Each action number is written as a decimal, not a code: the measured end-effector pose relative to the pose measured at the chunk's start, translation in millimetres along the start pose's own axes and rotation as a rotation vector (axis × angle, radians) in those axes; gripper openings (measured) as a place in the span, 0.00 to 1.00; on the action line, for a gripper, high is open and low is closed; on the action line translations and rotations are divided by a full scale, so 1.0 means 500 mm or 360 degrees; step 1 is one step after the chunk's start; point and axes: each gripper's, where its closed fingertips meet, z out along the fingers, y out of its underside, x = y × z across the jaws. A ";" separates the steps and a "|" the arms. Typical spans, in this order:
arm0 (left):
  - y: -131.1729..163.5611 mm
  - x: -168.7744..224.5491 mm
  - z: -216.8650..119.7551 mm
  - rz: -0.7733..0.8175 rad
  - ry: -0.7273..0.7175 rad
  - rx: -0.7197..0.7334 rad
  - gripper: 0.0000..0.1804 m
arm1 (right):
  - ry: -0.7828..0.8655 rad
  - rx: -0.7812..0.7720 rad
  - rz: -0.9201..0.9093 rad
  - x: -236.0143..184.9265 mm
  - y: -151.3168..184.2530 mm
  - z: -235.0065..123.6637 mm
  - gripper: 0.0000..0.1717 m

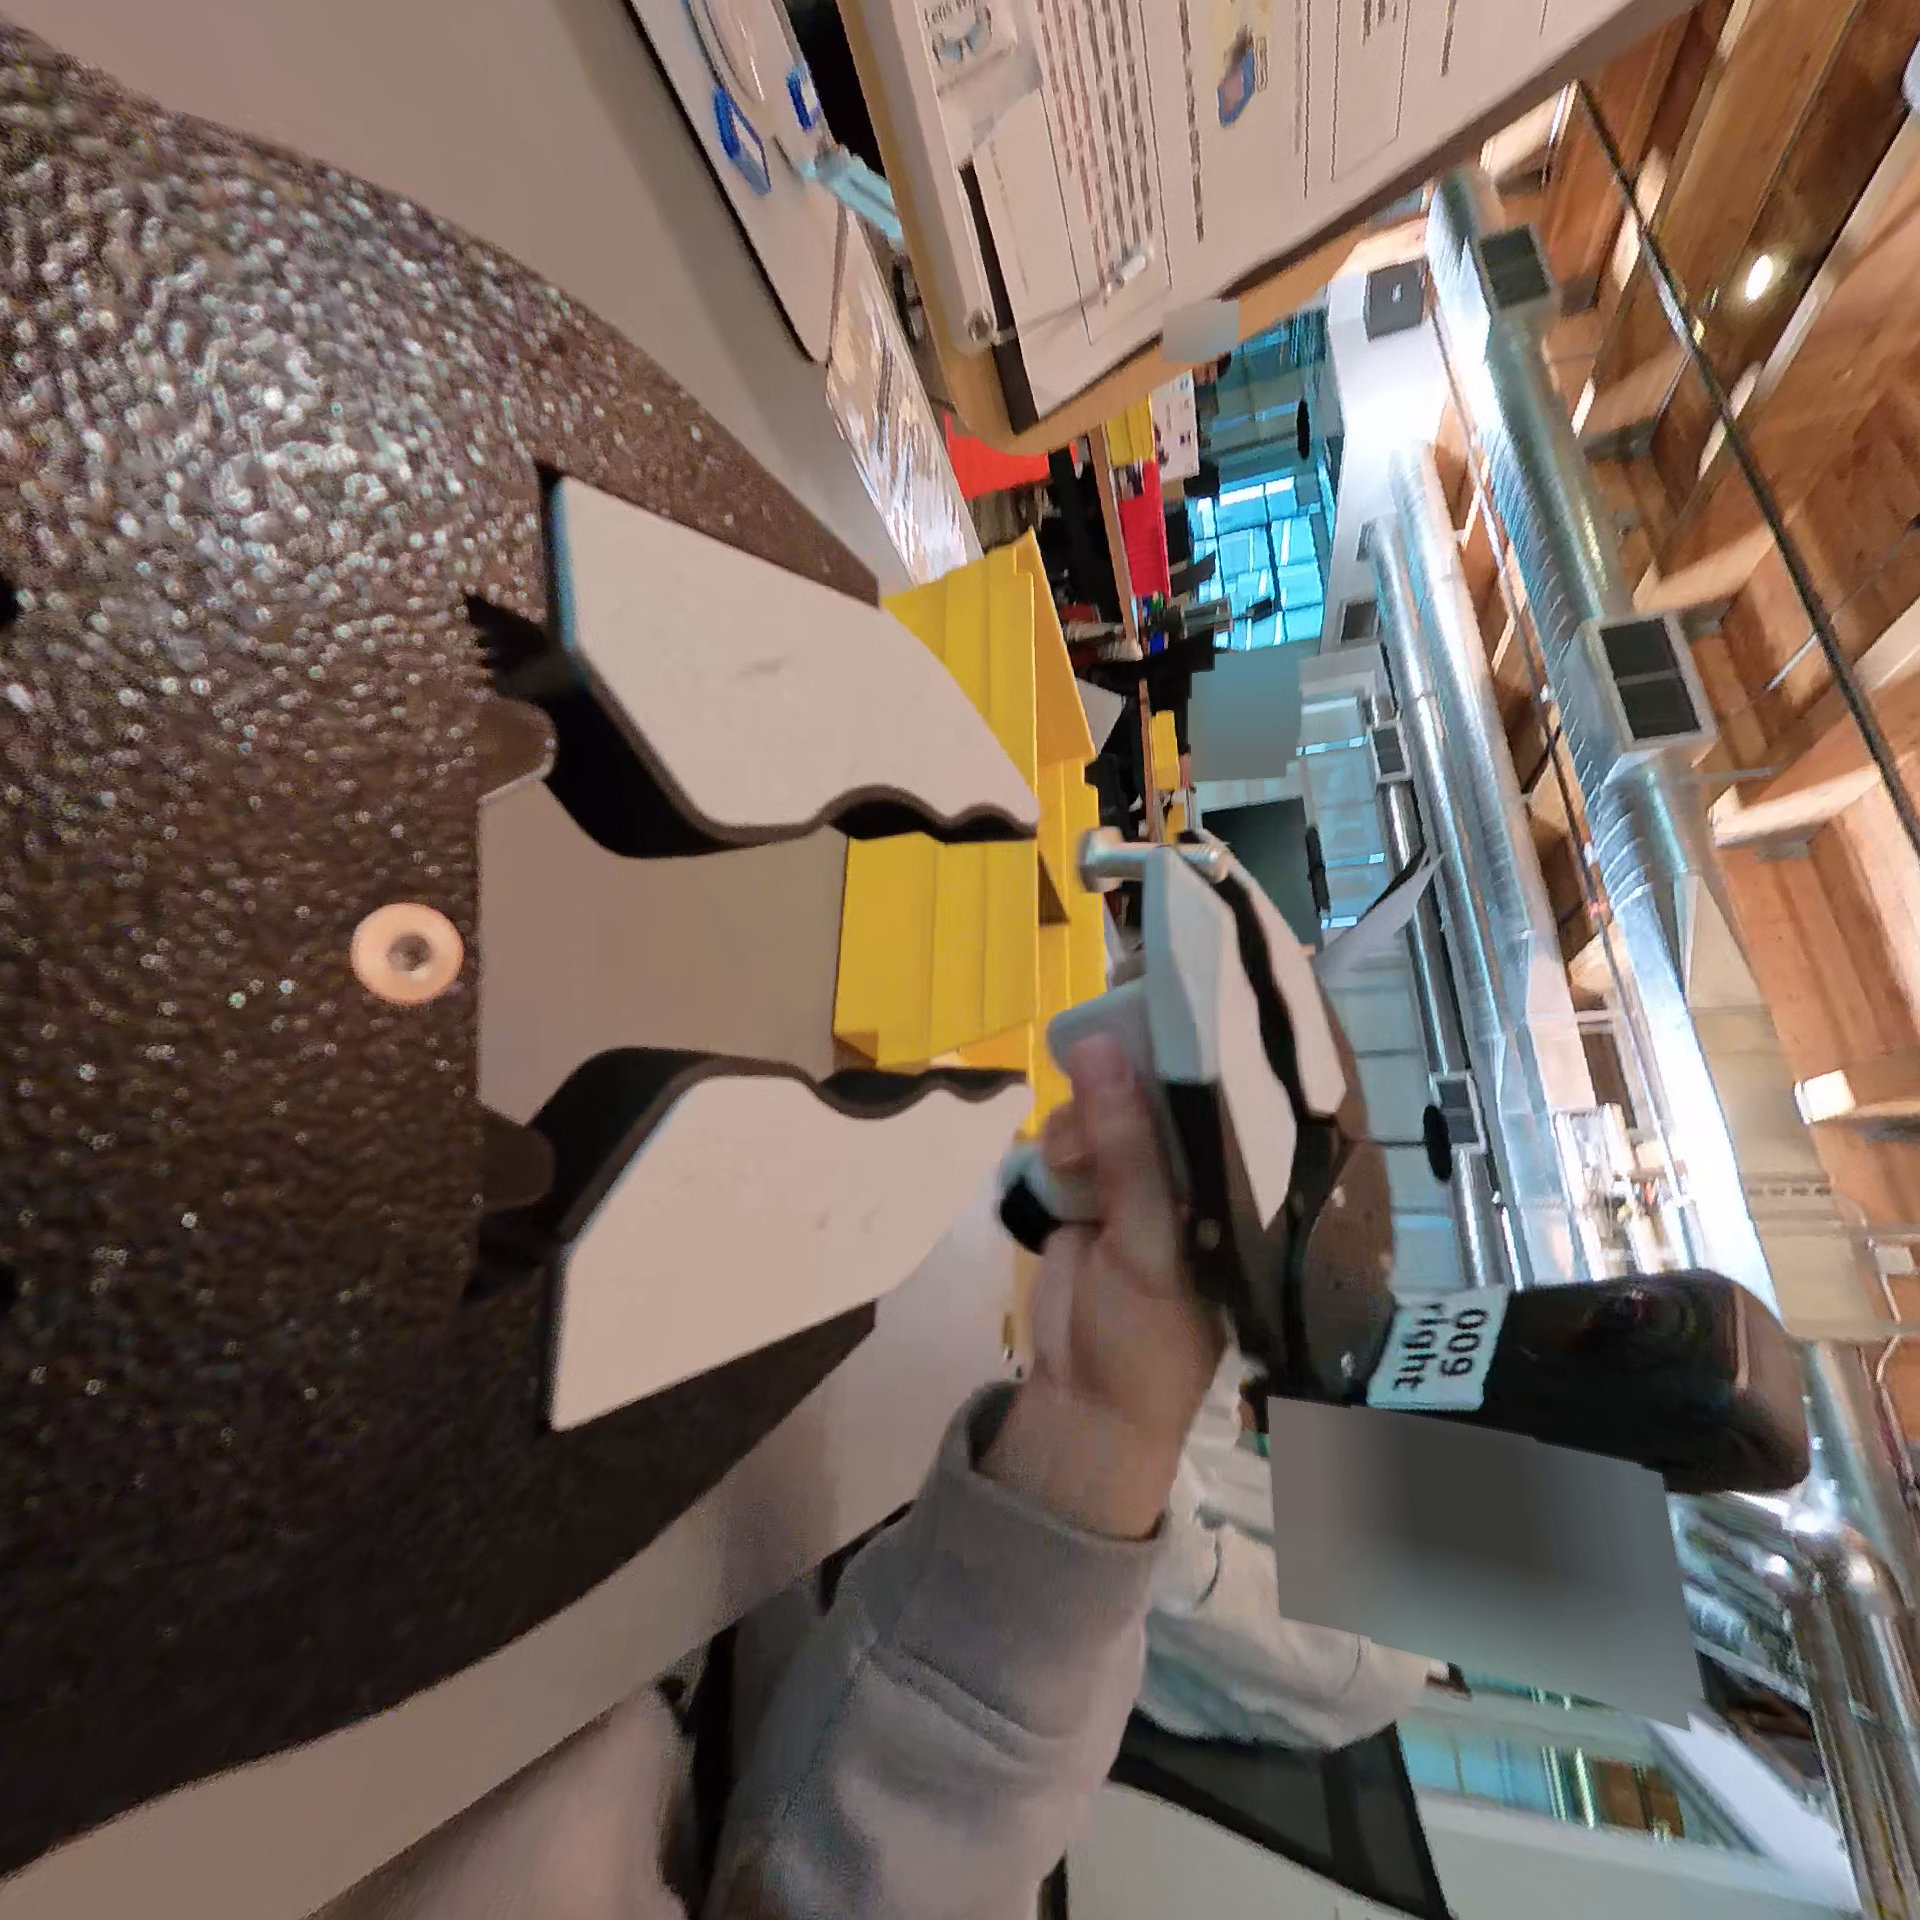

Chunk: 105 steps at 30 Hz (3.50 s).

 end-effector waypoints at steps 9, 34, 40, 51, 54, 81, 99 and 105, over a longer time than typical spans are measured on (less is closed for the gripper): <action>0.018 -0.029 -0.002 0.0076 -0.0187 -0.0124 0.27 | 0.0612 -0.1179 -0.0099 0.412 0.274 0.043 0.06; 0.031 -0.345 -0.613 -0.1445 -0.1738 -0.1592 0.16 | 0.0442 -0.0364 0.0587 0.243 0.226 -0.128 0.43; 0.073 -0.339 -0.650 -0.1632 -0.1867 -0.1980 0.13 | 0.0391 -0.0401 0.0563 0.233 0.242 -0.125 0.44; 0.110 -0.354 -0.675 -0.1882 -0.2201 -0.2035 0.08 | 0.0353 -0.0392 0.0510 0.222 0.226 -0.141 0.43; 0.113 -0.353 -0.677 -0.1899 -0.2229 -0.2100 0.08 | 0.0327 -0.0424 0.0465 0.211 0.226 -0.135 0.43; -0.149 -0.169 -0.229 -0.0403 -0.0301 -0.0840 0.05 | -0.0429 0.0462 0.0748 -0.098 -0.096 -0.067 0.38; 0.014 0.045 -0.080 -0.0243 0.0345 -0.0376 0.05 | -0.0668 0.0577 0.0661 -0.264 -0.071 -0.033 0.24; 0.008 0.063 -0.072 -0.0166 0.0350 -0.0396 0.05 | -0.0668 0.0614 0.0620 -0.276 -0.089 -0.036 0.19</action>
